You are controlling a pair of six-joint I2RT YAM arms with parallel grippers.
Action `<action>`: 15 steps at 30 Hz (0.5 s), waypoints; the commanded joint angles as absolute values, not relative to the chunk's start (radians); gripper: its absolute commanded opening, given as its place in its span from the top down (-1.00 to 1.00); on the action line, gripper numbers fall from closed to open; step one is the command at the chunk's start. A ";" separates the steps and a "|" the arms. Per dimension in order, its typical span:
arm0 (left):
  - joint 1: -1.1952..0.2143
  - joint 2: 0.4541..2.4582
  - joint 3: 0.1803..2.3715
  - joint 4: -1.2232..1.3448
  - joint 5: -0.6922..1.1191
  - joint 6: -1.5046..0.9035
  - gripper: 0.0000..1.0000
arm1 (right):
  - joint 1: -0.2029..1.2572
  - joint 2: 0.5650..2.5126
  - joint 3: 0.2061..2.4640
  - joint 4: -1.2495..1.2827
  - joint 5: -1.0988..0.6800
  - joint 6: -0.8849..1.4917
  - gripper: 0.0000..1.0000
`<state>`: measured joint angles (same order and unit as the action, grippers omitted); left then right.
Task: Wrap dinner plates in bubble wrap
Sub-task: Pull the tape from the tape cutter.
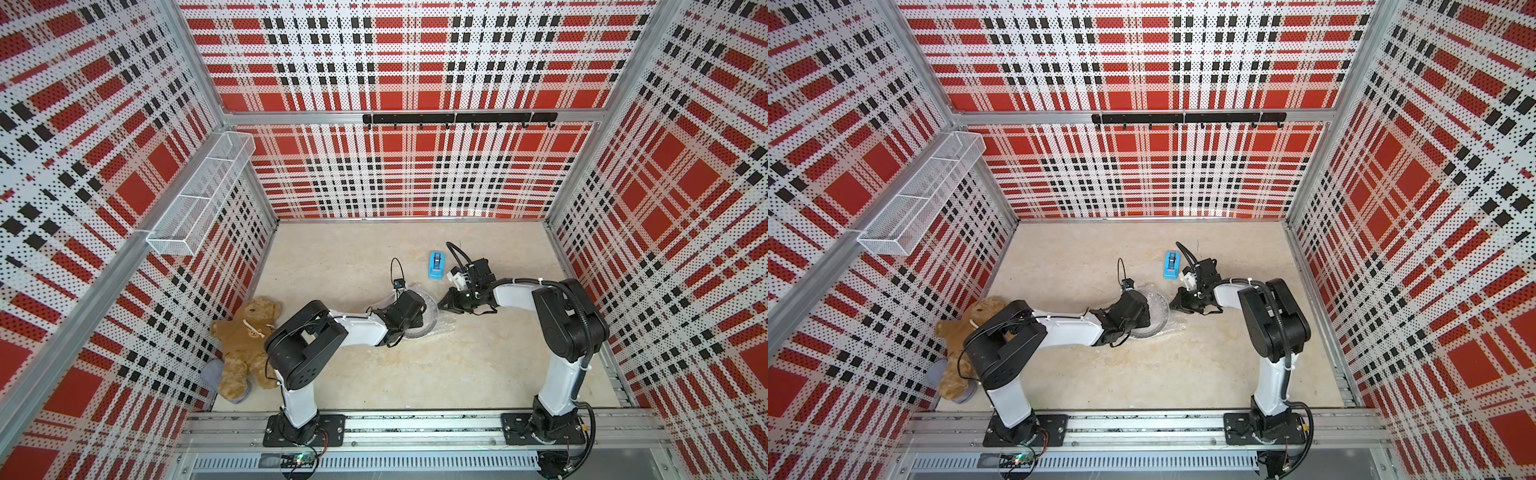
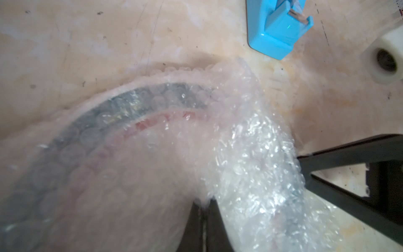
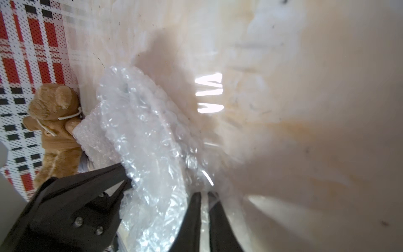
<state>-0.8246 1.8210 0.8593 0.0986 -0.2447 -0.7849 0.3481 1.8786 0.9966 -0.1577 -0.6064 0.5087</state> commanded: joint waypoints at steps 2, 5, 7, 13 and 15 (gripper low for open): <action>-0.844 1.923 0.797 -0.114 -0.121 -0.778 1.00 | 0.351 1.792 0.978 -0.183 -0.543 0.479 0.11; -0.844 1.920 0.795 -0.111 -0.120 -0.777 1.00 | 0.350 1.782 0.961 -0.215 -0.528 0.480 -0.26; -0.844 1.919 0.793 -0.109 -0.122 -0.779 1.00 | 0.350 1.768 0.940 -0.216 -0.521 0.490 -0.44; -0.844 1.919 0.788 -0.103 -0.120 -0.778 1.00 | 0.350 1.716 0.892 -0.218 -0.517 0.546 -0.62; -0.842 1.918 0.788 -0.100 -0.118 -0.776 1.00 | 0.350 1.703 0.880 -0.209 -0.542 0.602 -0.64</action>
<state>-0.8246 1.8225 0.8570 0.1085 -0.2432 -0.7837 0.3450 1.7351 0.9001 -0.1837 -0.5362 0.5438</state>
